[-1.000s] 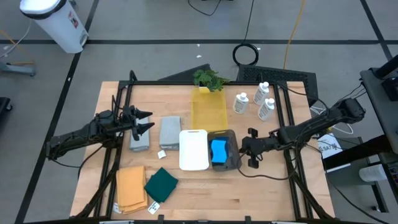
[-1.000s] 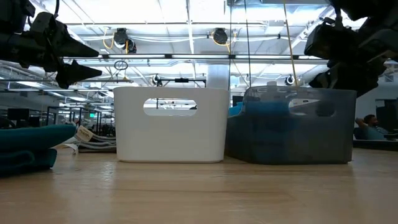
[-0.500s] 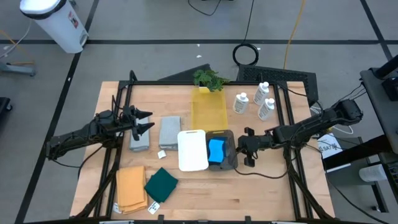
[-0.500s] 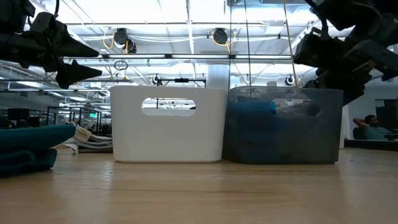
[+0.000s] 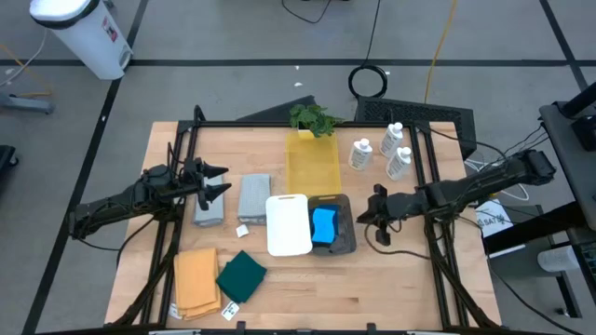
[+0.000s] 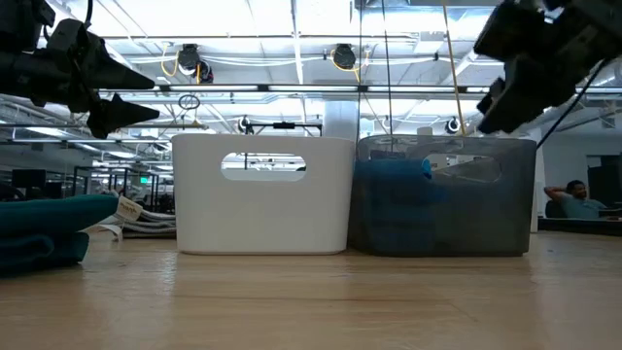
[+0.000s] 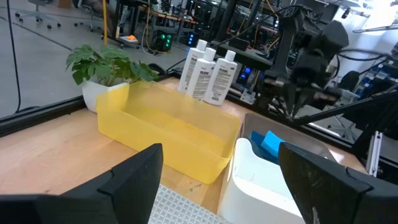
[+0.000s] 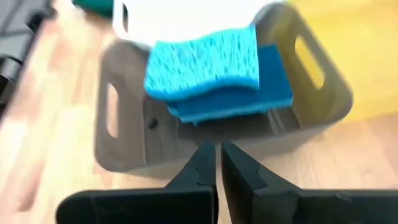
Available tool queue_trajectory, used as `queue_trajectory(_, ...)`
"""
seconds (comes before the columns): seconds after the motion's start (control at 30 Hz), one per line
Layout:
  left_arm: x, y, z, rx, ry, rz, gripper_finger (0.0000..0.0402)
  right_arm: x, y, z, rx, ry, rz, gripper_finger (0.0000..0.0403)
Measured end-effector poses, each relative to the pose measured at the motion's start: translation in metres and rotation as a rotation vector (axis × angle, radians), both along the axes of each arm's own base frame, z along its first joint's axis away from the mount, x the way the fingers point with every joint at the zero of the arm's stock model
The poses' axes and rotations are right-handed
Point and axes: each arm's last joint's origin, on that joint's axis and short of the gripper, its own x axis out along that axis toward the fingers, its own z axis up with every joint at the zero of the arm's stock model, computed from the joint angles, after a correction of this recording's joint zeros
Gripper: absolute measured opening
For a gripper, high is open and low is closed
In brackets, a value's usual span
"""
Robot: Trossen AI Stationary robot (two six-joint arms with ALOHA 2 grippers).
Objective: Pick & Place Kitchen Items
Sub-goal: Put the left gray microfiber into the yellow bin
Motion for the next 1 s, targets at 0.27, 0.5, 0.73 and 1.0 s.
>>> queue_trajectory(0.27,0.0,0.0,0.0,0.0,0.0,0.0,0.0324,-0.018,-0.005,0.024,-0.061,-0.156,0.064,0.0)
queue_trajectory(0.5,0.0,0.001,0.006,0.048,-0.05,0.026,0.0324,-0.035,-0.009,0.042,-0.146,-0.293,0.121,0.0)
queue_trajectory(0.73,0.0,0.001,0.009,0.051,-0.079,0.026,0.0324,-0.048,-0.013,0.031,-0.216,-0.482,0.143,0.0)
queue_trajectory(1.0,0.0,0.001,0.011,0.053,-0.102,0.026,0.0324,-0.057,-0.021,0.027,-0.268,-0.632,0.093,0.0)
